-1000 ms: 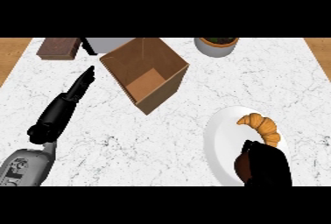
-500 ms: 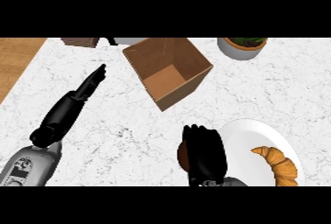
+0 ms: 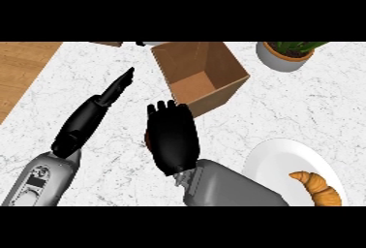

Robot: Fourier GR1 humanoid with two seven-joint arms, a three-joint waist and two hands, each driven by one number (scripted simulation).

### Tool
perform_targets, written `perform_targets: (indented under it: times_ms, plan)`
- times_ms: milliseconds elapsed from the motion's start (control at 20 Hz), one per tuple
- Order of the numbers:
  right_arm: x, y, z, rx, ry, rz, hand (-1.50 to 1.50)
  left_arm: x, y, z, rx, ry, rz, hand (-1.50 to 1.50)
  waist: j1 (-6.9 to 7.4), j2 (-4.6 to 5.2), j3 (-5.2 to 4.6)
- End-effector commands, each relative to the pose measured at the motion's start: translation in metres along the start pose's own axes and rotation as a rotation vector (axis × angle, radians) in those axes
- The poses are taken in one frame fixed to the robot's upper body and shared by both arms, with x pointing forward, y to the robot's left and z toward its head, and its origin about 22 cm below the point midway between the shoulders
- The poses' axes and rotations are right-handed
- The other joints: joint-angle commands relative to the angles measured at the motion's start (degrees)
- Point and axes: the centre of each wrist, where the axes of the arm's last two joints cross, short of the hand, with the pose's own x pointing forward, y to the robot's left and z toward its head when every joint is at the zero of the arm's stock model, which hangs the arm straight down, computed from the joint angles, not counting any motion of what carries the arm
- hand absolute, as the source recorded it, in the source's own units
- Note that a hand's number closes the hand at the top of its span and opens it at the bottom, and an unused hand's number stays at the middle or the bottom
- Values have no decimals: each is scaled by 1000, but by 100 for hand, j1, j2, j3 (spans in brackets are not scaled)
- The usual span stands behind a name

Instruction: Pick the cupcake from the plate and place it in the cardboard box

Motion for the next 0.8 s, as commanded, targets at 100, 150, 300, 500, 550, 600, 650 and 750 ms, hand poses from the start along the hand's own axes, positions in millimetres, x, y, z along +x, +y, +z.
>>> perform_targets:
  times_ms: [100, 150, 300, 500, 550, 600, 650, 750]
  plan:
    - [26, -49, -33, -196, 43, -45, 150, 0, -7, -12, -2, 18, 7, 0, -72, -56, -3]
    - [24, -61, -45, -232, 99, -58, 150, -2, -7, -11, -12, 17, 6, 0, -104, -46, -8]
    - [24, -75, -60, -307, 211, -150, 150, 2, -5, -18, 8, 1, -4, 0, -165, -33, -5]
    - [25, -94, -80, -398, 347, -209, 150, -1, 3, -13, 24, 19, -2, 0, -232, -80, -6]
    - [26, -101, -86, -396, 378, -206, 150, -5, 3, -11, 21, 43, 8, 0, -220, -69, -10]
    - [28, -108, -90, -421, 371, -215, 150, -2, 9, -18, 43, 34, -6, 0, -331, -59, -8]
    - [25, -108, -96, -407, 424, -217, 150, -6, 3, -12, 22, 29, 1, 0, -258, -60, -14]
    - [17, -102, -107, -422, 456, -236, 150, -4, -4, -13, 31, 24, 5, 0, -308, -51, -5]
